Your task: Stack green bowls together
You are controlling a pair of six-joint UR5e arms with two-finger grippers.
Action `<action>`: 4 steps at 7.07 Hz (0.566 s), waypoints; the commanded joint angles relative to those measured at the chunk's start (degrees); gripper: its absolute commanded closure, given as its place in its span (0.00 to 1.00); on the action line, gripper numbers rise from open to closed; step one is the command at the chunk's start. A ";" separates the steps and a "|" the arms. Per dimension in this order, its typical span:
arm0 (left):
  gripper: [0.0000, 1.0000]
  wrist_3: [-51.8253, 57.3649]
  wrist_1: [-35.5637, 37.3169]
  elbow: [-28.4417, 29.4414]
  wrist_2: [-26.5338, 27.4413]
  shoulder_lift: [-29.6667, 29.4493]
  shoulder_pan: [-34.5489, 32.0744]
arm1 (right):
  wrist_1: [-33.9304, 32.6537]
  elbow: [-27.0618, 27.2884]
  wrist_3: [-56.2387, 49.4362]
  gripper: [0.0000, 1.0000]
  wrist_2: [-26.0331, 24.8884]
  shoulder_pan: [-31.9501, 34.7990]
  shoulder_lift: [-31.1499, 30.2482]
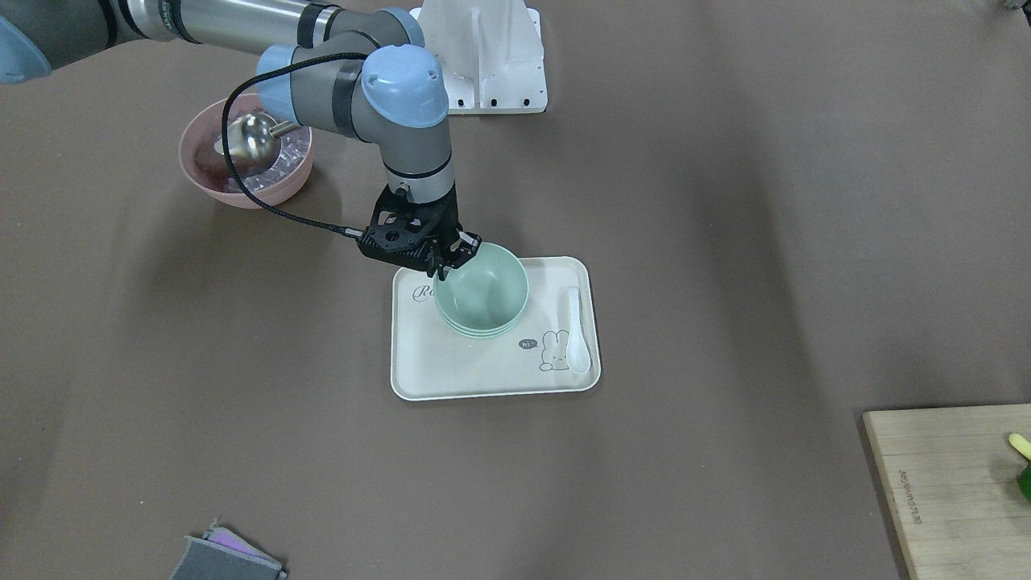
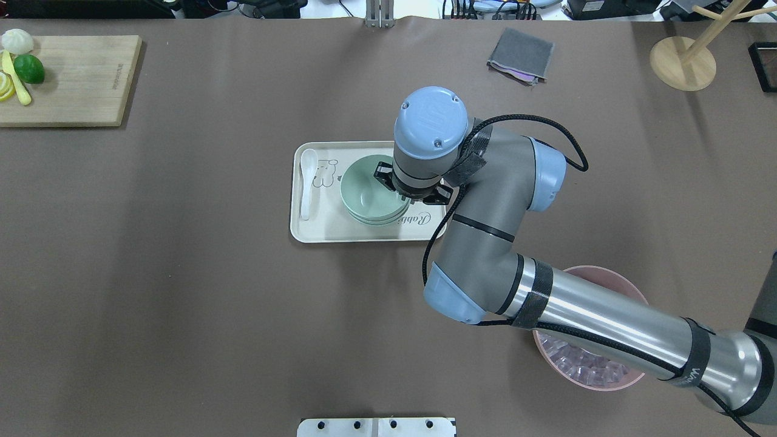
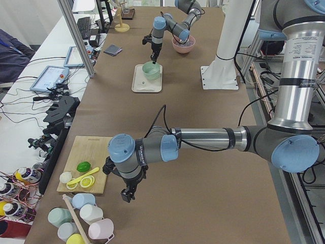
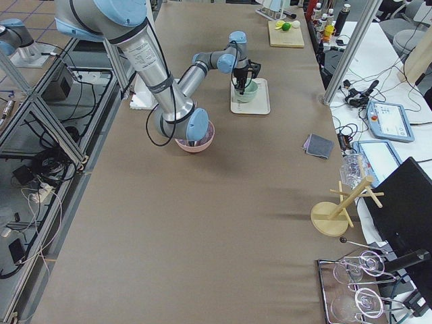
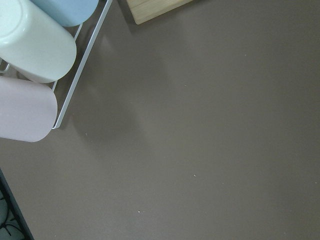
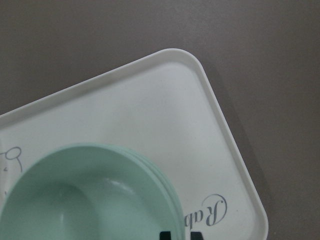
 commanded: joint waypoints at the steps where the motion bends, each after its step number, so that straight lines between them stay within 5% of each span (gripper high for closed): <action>1: 0.01 -0.35 0.00 -0.11 0.00 0.00 0.03 | -0.23 0.57 -4.17 0.00 0.38 1.21 -0.21; 4: 0.01 -11.05 0.70 -4.04 -0.09 -0.09 0.38 | -0.41 3.82 -16.88 0.00 6.51 9.80 -5.91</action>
